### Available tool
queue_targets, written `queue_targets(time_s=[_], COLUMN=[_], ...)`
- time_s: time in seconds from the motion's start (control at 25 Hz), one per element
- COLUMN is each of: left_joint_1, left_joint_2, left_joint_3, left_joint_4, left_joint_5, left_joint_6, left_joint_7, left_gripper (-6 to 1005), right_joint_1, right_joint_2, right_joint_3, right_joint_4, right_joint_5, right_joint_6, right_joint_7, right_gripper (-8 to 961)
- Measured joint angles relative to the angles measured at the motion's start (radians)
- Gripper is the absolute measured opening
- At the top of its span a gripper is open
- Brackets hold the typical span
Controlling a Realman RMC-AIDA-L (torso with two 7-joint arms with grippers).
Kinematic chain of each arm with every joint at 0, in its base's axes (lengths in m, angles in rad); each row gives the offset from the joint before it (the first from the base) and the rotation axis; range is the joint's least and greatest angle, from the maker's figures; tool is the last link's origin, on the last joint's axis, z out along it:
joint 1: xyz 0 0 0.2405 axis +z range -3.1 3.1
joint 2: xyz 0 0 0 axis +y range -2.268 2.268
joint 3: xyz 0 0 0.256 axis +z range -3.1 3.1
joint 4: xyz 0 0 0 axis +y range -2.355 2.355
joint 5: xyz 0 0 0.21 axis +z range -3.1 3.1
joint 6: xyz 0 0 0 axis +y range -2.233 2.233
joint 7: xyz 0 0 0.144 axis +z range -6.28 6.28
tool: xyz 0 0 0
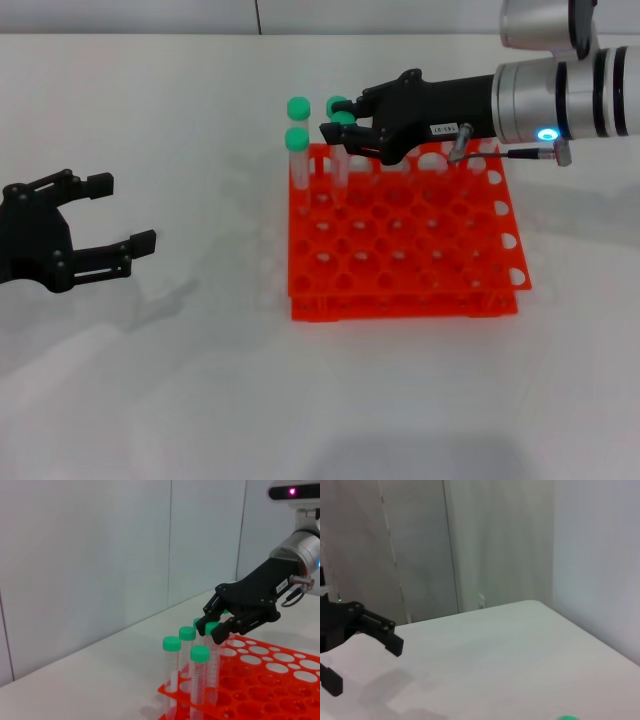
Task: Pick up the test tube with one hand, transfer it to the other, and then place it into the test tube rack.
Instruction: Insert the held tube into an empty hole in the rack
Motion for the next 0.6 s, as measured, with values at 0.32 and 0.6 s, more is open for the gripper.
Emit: queue_targets(time_s=[0.32,0.6], left_joint_1=[-0.007,-0.009], left_joint_2=[0.000,0.000], left_joint_3=[0.000,0.000], left_joint_4=[0.000,0.000], left_joint_5=[0.000,0.000], left_joint_6=[0.002,0.004], left_joint_7=[0.000,-0.002], left_gripper=[880,880], right_joint_1=[0.000,-0.012], right_joint_2=[0.001,-0.003], right_joint_3=[-0.002,0.000], right_joint_4=[0.000,-0.022], right_joint_5=[-0.001,0.006], right_joint_6=[0.007,-0.025], right_joint_7=[0.006,0.006], right_gripper=[356,588])
